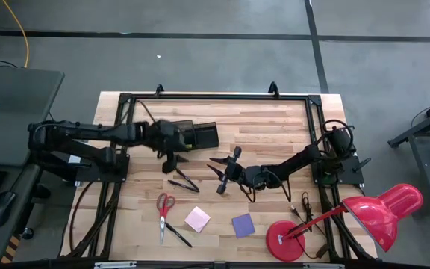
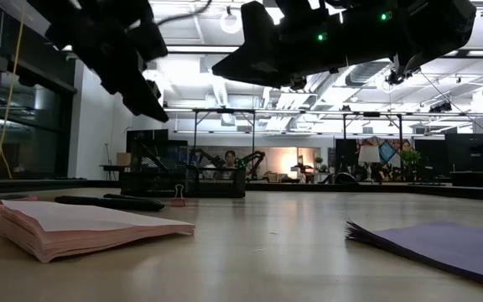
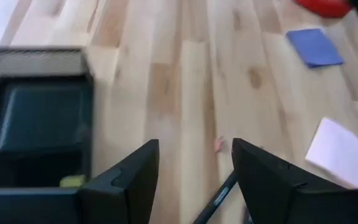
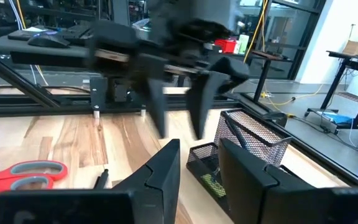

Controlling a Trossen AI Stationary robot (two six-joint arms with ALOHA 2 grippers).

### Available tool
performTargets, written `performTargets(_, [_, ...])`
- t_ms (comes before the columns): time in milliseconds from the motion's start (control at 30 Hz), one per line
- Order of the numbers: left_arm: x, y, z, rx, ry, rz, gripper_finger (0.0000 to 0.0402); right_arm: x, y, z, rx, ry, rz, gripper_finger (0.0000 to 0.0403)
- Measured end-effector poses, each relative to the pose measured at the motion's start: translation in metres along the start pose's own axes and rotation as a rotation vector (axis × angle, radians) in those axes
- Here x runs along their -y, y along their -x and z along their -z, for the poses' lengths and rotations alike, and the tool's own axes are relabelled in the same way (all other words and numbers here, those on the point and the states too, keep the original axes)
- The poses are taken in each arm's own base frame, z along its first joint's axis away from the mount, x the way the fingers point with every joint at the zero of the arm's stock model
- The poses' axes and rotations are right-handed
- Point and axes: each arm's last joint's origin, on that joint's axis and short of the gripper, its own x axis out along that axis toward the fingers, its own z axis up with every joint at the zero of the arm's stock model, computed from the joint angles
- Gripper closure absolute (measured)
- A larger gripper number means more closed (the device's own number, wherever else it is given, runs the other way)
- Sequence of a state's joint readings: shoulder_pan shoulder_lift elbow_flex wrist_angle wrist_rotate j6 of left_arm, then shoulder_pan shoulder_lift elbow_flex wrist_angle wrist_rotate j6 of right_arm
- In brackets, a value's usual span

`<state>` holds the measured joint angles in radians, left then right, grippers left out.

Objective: Pick and place office supplies into organizer
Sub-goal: Put the pink binder clip into the black desk organizer

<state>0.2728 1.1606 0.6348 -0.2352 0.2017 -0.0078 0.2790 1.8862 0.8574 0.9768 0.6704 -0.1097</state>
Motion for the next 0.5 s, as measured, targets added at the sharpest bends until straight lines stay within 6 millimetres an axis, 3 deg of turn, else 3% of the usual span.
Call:
performTargets(233, [0.034,-0.011,0.006,0.046,-0.131,-0.097,0.0233,0.000,0.000,0.000,0.000,0.000,0.000,0.0299])
performTargets(500, [0.048,-0.040,0.023,0.028,-0.179,-0.055,0.0239,0.000,0.000,0.000,-0.003,0.002,0.001,0.0300])
